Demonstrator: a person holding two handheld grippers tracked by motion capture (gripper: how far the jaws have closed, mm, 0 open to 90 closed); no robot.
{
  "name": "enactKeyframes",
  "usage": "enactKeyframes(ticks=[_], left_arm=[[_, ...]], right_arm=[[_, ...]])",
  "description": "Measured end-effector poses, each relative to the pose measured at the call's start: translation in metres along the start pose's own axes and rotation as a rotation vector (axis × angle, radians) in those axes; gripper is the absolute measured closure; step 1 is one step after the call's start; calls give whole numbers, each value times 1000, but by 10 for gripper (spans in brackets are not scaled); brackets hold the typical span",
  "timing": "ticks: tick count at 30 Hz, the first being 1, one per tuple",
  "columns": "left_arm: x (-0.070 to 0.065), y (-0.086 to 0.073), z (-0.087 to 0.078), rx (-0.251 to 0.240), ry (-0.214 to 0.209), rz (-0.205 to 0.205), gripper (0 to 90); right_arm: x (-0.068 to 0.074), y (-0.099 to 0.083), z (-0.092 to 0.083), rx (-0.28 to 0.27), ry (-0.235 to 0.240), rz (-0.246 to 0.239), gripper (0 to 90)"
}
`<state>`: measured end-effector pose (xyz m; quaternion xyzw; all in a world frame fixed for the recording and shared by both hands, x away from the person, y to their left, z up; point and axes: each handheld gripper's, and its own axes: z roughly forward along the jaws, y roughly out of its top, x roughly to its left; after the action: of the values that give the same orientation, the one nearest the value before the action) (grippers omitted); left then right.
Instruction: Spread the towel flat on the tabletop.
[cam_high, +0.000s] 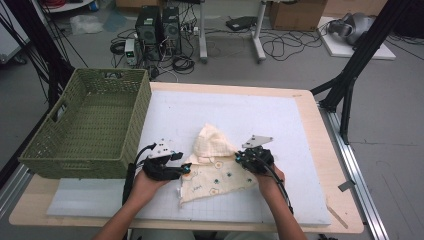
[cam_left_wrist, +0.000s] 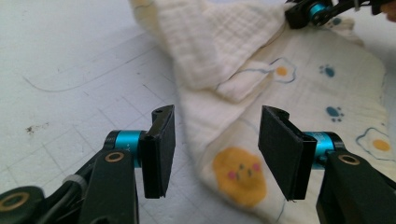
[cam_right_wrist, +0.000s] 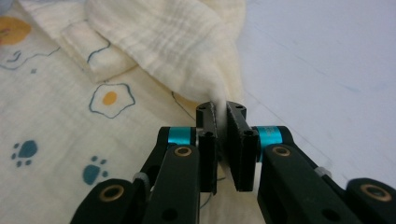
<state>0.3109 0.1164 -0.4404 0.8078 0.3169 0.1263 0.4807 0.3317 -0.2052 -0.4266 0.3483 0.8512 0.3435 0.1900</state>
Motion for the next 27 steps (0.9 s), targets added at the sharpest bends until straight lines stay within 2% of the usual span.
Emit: enactKeyframes(ticks=[1, 3, 5, 6, 7, 8, 11, 14, 16, 19, 24, 25, 26, 27], left_arm=[[0, 0, 0, 0, 0, 0, 464], [-1, 0, 1, 7, -2, 5, 464], [-3, 0, 2, 6, -4, 10, 463], [-3, 0, 2, 6, -4, 10, 463], [-4, 0, 3, 12, -5, 13, 463], [-4, 0, 4, 9, -8, 7, 462], [-6, 3, 5, 0, -16, 6, 458], [-9, 7, 7, -6, -21, 14, 454], [-12, 10, 7, -10, -23, 21, 453], [-13, 11, 7, -16, -24, 22, 454], [-11, 11, 6, -11, -10, 15, 455], [-11, 11, 6, -11, -10, 15, 455], [-11, 10, 7, -10, -13, 13, 455], [-10, 10, 7, -8, -15, 10, 455]], right_arm=[[-3, -3, -4, 6, -10, 29, 836], [-8, -9, -10, 20, -27, 58, 836], [-12, -18, -19, 50, -70, 79, 836], [-12, -18, -19, 50, -70, 79, 836], [-16, -28, -26, 68, -64, 109, 823], [-17, -33, -28, 67, -63, 111, 805], [-18, -44, -37, 22, -69, 115, 685], [-18, -49, -48, -57, -82, 89, 579], [-17, -47, -54, -109, -79, 65, 579], [-11, -39, -52, -155, -57, -16, 592], [8, -18, -30, -142, -23, -197, 601], [10, -15, -26, -131, -20, -220, 604], [15, -11, -19, -111, -34, -267, 613], [17, -9, -15, -100, -45, -295, 621]])
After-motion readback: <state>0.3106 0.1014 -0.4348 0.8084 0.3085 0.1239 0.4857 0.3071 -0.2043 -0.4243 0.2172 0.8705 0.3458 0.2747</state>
